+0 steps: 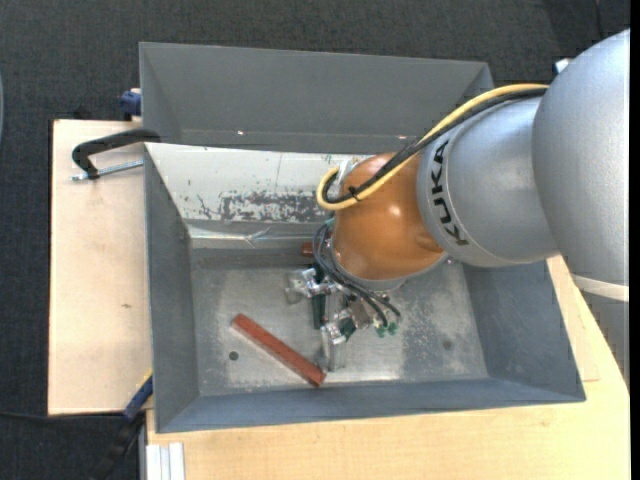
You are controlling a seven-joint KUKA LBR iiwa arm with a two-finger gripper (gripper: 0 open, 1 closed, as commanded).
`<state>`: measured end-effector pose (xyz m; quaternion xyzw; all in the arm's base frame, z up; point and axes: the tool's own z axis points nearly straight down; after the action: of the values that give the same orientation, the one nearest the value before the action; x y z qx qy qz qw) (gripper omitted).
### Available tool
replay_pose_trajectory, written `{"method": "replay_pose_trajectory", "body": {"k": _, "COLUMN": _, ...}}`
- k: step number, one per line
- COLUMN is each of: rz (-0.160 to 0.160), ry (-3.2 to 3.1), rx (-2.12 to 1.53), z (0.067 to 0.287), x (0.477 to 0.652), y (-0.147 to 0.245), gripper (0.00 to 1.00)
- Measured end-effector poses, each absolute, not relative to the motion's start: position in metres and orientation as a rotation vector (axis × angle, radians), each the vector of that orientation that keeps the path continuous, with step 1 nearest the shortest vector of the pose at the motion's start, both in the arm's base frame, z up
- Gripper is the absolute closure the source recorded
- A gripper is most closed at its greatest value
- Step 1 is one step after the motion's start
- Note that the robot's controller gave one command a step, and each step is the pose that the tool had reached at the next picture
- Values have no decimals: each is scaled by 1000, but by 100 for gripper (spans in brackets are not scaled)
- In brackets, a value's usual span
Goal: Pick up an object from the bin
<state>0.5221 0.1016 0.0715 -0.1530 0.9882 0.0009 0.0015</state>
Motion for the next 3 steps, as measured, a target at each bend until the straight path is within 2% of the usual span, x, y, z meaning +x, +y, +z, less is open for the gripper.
{"method": "replay_pose_trajectory", "body": {"k": 1, "rz": 3, "ry": 3102, "rx": -480, "z": 71, "x": 522, "y": 102, "gripper": 0}}
{"method": "replay_pose_trajectory", "body": {"k": 2, "rz": 6, "ry": 3108, "rx": -442, "z": 103, "x": 538, "y": 56, "gripper": 0}}
{"method": "replay_pose_trajectory", "body": {"k": 3, "rz": -4, "ry": 3096, "rx": -474, "z": 123, "x": 551, "y": 14, "gripper": 0}}
